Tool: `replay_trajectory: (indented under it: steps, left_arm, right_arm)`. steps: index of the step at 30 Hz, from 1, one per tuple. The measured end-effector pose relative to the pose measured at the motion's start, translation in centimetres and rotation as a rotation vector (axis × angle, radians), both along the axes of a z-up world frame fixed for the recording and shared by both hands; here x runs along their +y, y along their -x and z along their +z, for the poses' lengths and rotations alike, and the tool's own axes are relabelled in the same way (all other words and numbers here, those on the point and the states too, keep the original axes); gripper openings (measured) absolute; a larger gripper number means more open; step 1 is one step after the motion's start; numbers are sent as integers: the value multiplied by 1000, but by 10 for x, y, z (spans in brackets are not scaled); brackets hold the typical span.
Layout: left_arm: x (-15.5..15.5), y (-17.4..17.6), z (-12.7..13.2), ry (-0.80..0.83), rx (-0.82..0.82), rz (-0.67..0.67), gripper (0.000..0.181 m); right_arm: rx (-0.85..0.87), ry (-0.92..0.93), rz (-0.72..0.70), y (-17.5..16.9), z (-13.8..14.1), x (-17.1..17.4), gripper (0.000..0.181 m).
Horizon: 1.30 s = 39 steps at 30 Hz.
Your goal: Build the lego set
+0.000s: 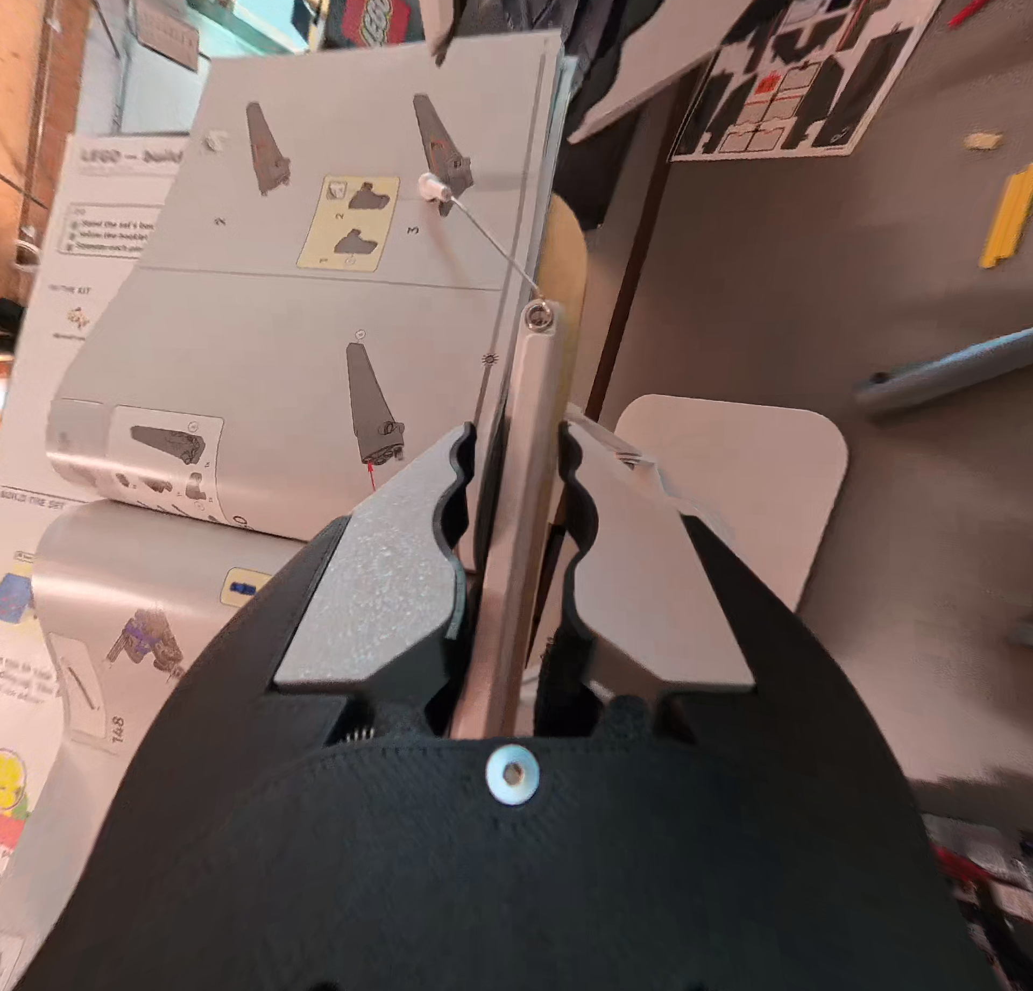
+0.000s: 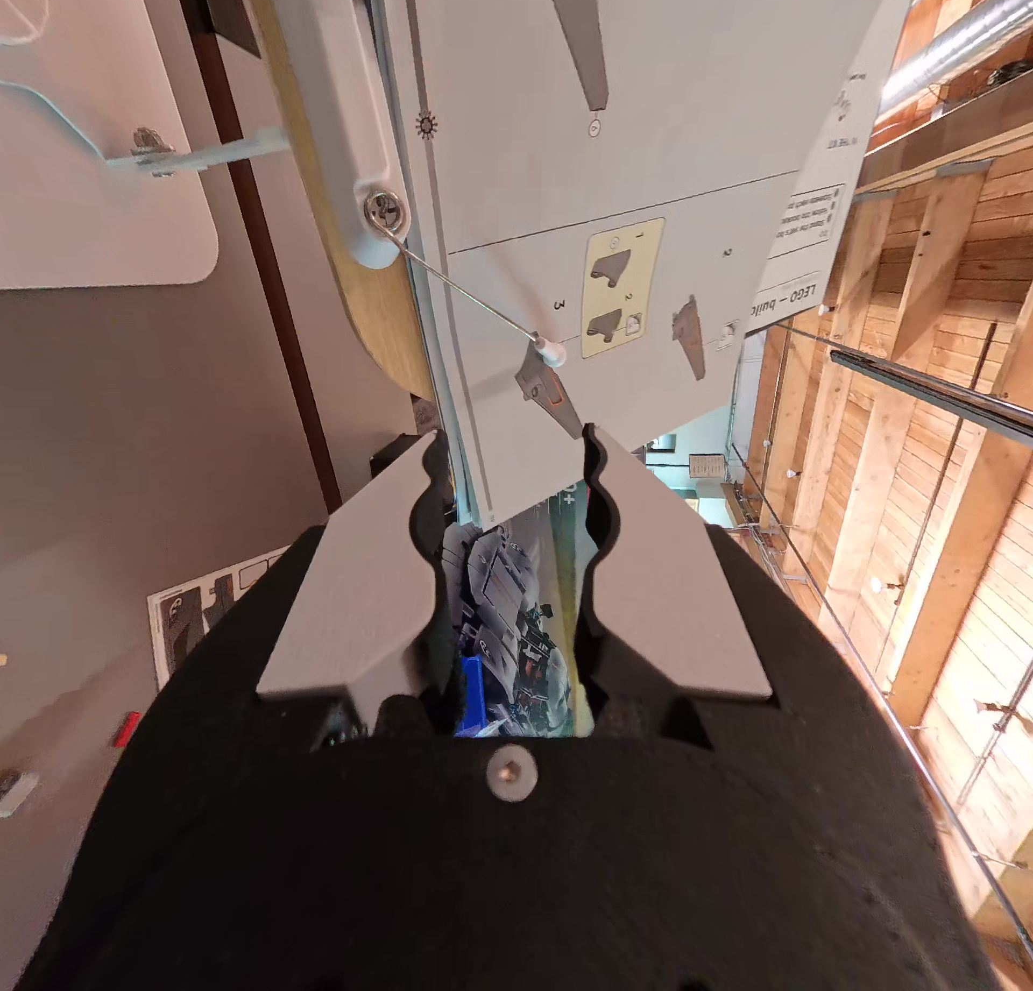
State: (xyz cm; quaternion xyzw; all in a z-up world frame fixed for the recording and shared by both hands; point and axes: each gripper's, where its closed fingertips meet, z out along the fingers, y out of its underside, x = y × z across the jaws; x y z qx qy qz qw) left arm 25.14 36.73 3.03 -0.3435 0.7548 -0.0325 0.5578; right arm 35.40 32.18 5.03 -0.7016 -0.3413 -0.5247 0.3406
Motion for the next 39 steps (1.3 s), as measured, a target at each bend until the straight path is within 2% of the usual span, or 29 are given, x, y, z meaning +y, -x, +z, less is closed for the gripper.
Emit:
replay_trajectory:
  steps: [4, 7, 12, 19, 26, 31, 35, 39]
  left_arm:
    - [-22, 20, 10, 16, -60, -40, 27]
    - [-41, 44, 14, 5, -65, -48, 27]
    - [-67, 92, -11, -50, -13, -46, 21]
    - [-93, 134, -47, -35, -11, -56, 12]
    - [-121, 148, -69, 26, -13, -98, 10]
    - [-133, 145, -79, 98, -11, -133, 11]
    - [-141, 131, -88, 167, -16, -160, 10]
    - [-137, 118, -108, 162, -15, -137, 8]
  right_arm:
    - [83, -66, 66, 21, 20, -1, 31]
    - [162, -86, 102, 43, 33, 2, 30]
    - [228, -96, 169, 83, 35, -5, 16]
    - [211, -26, 207, 125, 5, -32, 0]
    - [244, 49, 228, 155, -28, -71, 0]
    - [356, 82, 250, 166, -54, -100, 0]
    - [417, 74, 239, 158, -72, -116, 0]
    - [536, 68, 272, 152, -94, -127, 0]
